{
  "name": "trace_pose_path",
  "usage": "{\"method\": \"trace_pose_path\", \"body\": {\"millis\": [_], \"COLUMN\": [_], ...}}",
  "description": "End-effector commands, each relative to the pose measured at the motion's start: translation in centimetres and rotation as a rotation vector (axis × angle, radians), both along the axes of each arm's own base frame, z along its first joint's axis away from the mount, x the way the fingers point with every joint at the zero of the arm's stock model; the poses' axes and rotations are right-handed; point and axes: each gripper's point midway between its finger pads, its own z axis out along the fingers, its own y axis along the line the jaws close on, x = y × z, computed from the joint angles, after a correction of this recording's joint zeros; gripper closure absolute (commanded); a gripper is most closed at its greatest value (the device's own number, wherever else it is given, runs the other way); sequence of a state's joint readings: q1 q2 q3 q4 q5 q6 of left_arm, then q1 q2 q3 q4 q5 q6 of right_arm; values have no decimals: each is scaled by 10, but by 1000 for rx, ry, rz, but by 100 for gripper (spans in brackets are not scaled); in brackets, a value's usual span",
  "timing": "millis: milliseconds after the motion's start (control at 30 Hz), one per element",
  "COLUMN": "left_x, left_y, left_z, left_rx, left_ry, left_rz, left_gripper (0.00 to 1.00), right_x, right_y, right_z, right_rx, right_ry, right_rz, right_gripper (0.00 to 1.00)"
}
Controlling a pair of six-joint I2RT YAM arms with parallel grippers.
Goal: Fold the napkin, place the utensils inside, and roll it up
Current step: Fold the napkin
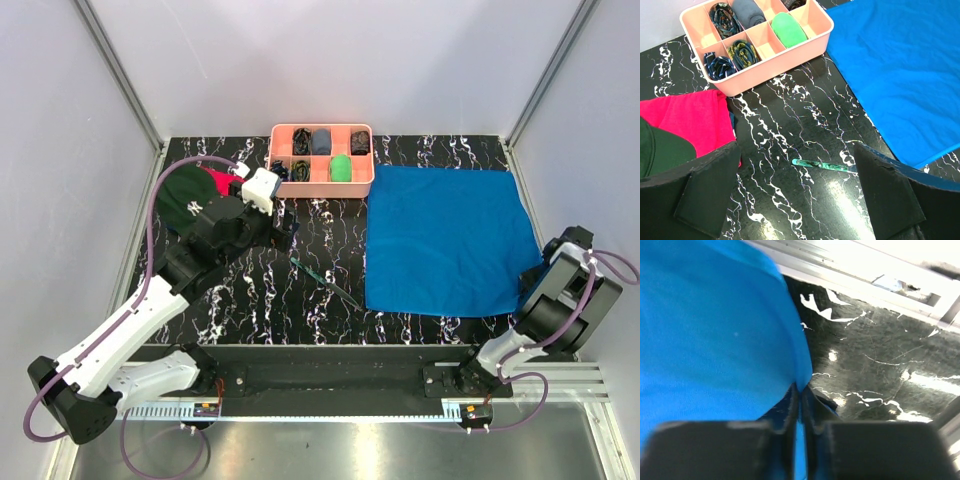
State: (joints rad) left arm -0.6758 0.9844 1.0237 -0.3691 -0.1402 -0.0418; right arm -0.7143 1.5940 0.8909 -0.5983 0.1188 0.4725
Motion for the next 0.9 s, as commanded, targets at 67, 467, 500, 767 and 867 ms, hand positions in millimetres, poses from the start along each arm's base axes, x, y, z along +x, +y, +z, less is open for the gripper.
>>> {"method": "trace_pose_path", "body": {"millis": [67,467,500,767,867], "left_x": [2,-2,-2,-1,0], "left_y": [2,-2,-3,-7,-13], "left_z": [20,24,23,17,11], "left_rx": [-42,-69,-67,-69,-74], "left_ry": [-67,-64,-62,-37,-7], "left_rz": [9,-15,-15,-26,-46], "left_gripper": [1,1,1,1,1], "right_x": [8,4,5,50,78], "right_y": [-20,-20,-19,36,110], "right_z": [59,114,116,153,150], "right_rx": [-149,-249,-252,-258,-148], "right_ry": [-97,-179,-185,-382,-485], "right_rz": [9,39,44,283,550], "right_gripper": [100,43,41,36,37]}}
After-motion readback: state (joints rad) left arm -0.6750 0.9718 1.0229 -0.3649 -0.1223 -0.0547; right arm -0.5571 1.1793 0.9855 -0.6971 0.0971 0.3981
